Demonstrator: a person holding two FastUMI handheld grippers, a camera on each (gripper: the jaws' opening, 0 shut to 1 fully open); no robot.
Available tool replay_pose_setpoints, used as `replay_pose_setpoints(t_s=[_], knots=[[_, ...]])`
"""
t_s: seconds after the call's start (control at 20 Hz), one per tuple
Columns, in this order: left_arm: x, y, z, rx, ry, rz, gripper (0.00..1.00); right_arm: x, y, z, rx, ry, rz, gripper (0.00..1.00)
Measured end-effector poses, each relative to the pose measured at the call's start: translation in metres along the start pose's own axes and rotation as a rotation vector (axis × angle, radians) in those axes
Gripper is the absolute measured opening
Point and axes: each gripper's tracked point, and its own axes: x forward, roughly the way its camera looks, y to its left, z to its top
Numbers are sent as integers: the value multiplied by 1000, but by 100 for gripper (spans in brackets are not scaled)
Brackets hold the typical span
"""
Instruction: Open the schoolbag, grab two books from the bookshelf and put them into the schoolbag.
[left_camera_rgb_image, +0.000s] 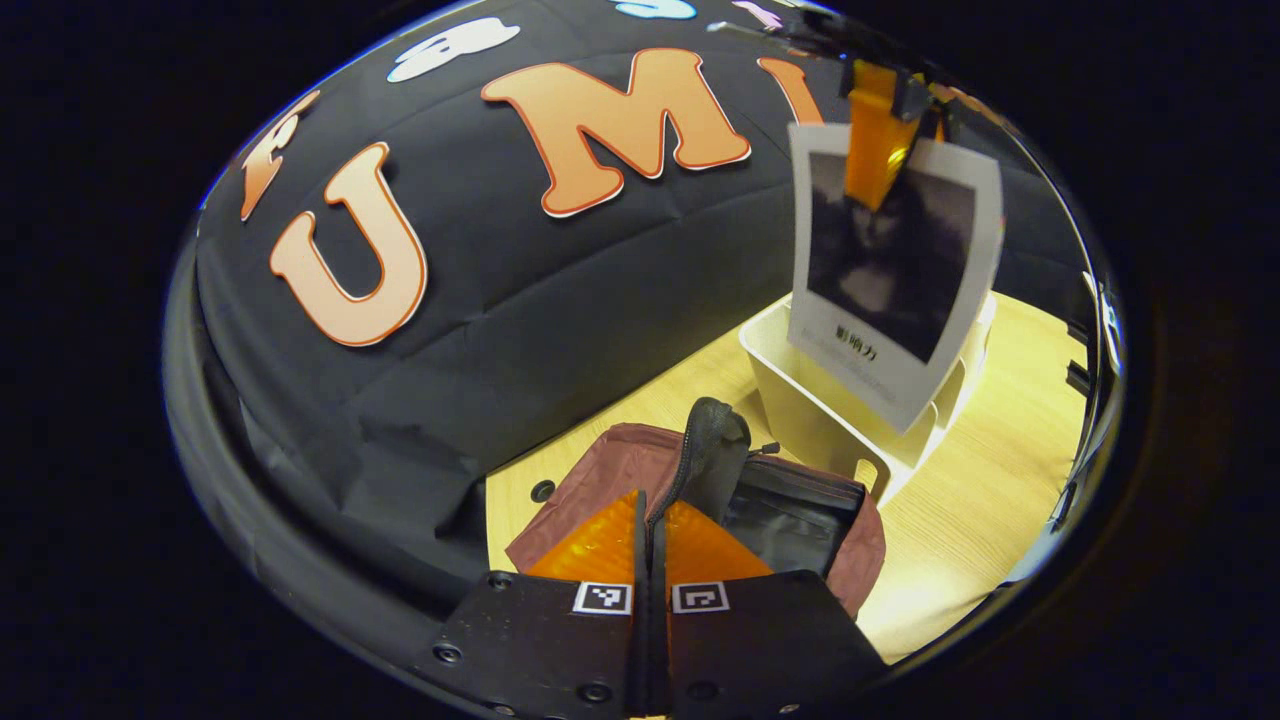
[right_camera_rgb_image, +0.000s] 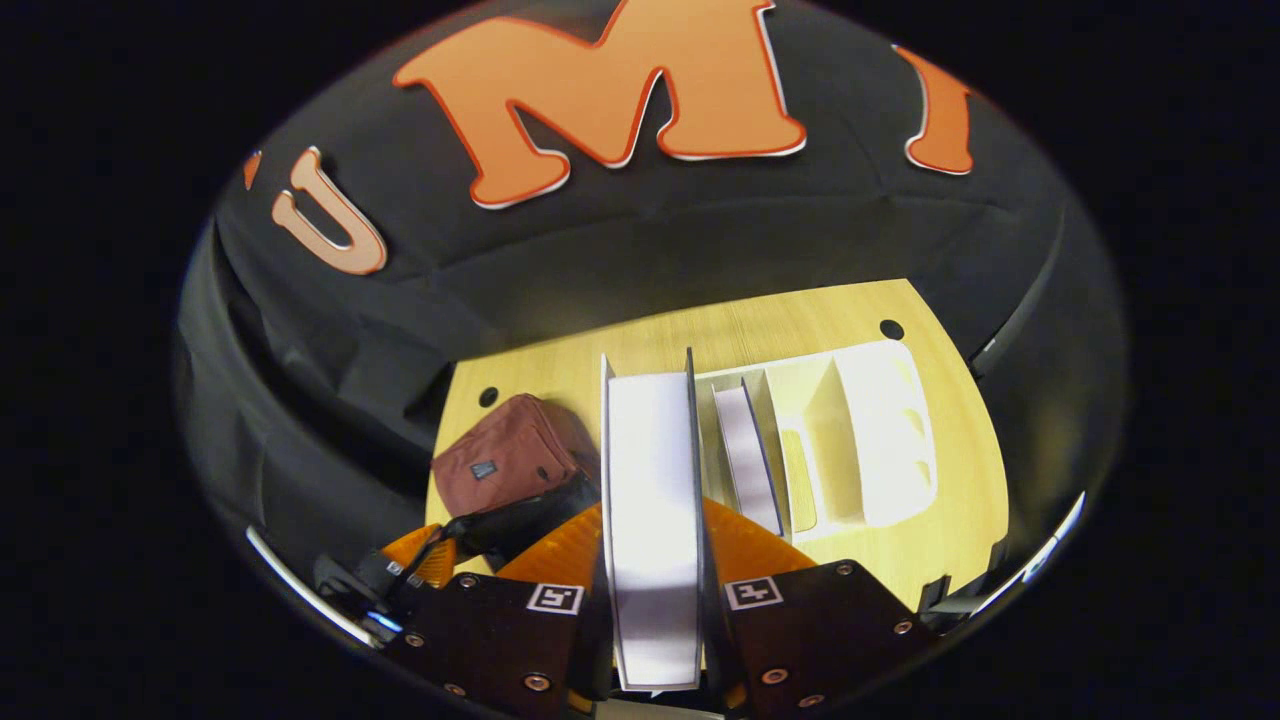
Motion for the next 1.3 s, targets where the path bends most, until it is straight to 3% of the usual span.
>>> replay_pose_setpoints(t_s=[0.3, 0.6, 0.8, 1.05, 1.3], knots=[[3, -3, 9, -8, -3, -35, 1, -61, -7, -63, 246, -111, 232, 36], [2, -6, 15, -15, 1, -77, 0, -26, 2, -136, 529, -156, 433, 36], [-2, -11, 22, -47, 3, -112, 1, 32, 11, -173, 695, -141, 465, 36], [-10, -20, 25, -47, -13, -145, 1, 101, 41, -185, 849, -147, 497, 36], [-20, -33, 23, -8, -15, -179, 1, 149, 81, -182, 897, -185, 491, 36]])
